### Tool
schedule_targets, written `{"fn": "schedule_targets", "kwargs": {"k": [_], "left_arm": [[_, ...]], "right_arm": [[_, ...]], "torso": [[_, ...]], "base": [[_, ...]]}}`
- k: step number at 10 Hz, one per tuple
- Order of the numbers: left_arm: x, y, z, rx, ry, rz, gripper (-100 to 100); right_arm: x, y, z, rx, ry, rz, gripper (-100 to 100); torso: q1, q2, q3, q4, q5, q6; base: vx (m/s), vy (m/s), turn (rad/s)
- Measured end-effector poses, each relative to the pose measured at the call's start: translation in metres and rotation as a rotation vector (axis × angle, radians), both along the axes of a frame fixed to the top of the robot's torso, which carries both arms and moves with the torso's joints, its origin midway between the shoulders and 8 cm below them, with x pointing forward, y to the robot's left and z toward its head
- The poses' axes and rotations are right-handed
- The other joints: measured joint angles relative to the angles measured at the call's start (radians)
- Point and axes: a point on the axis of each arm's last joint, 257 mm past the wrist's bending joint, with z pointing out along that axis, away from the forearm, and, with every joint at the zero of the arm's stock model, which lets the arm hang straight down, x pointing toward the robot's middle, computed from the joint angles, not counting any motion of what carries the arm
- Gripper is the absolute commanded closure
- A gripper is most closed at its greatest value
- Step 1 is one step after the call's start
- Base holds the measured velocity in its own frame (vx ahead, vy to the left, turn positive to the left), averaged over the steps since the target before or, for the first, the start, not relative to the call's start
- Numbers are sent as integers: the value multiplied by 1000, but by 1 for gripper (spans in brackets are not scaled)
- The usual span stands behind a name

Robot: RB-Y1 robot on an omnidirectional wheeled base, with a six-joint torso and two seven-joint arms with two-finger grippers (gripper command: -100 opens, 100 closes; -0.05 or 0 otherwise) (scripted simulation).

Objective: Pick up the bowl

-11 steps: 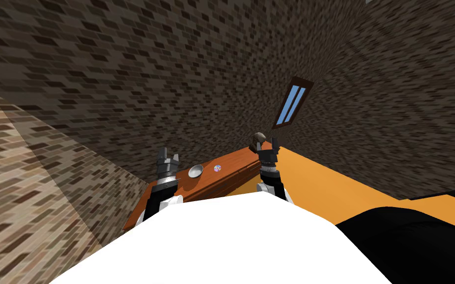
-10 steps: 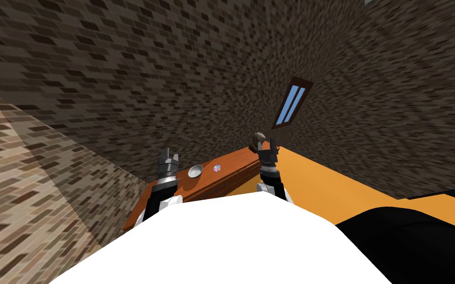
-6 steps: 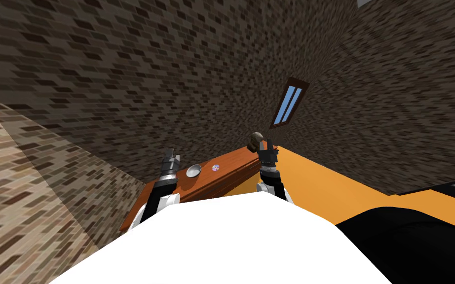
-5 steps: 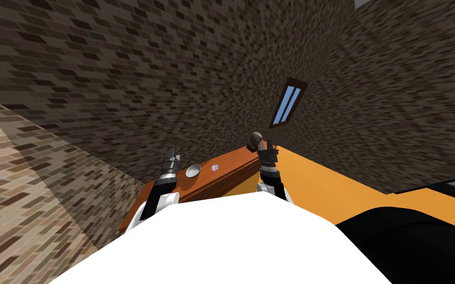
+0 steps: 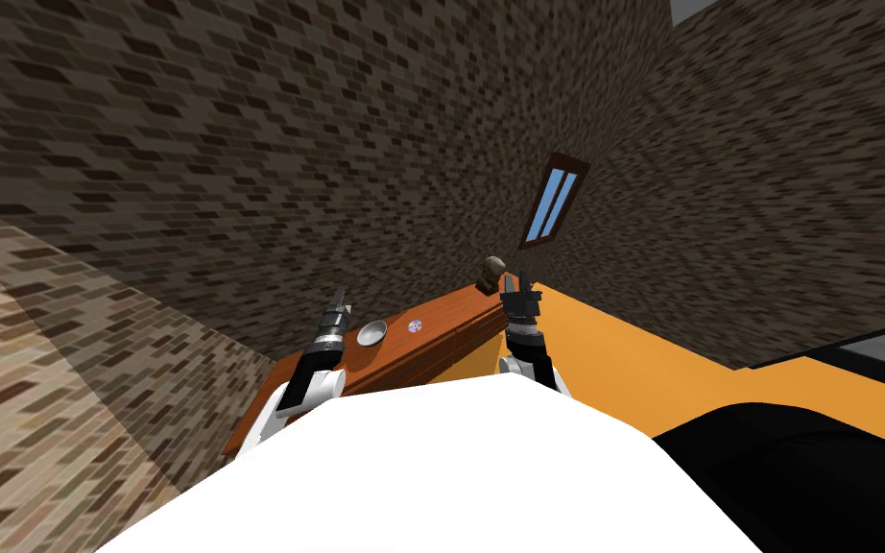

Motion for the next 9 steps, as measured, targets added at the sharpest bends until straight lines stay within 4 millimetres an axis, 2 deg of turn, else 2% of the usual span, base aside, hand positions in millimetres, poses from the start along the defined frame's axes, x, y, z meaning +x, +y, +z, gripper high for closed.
{"fn": "schedule_targets", "kwargs": {"k": [6, 9], "left_arm": [[27, 36, -44, 15, 163, 56, -100], [37, 62, -65, 14, 239, 93, -100]], "right_arm": [[0, 0, 0, 0, 0, 0, 0], [0, 0, 0, 0, 0, 0, 0]], "torso": [[0, 0, 0, 0, 0, 0], [0, 0, 0, 0, 0, 0]], "base": [[-16, -23, -45], [-16, -20, -56]]}}
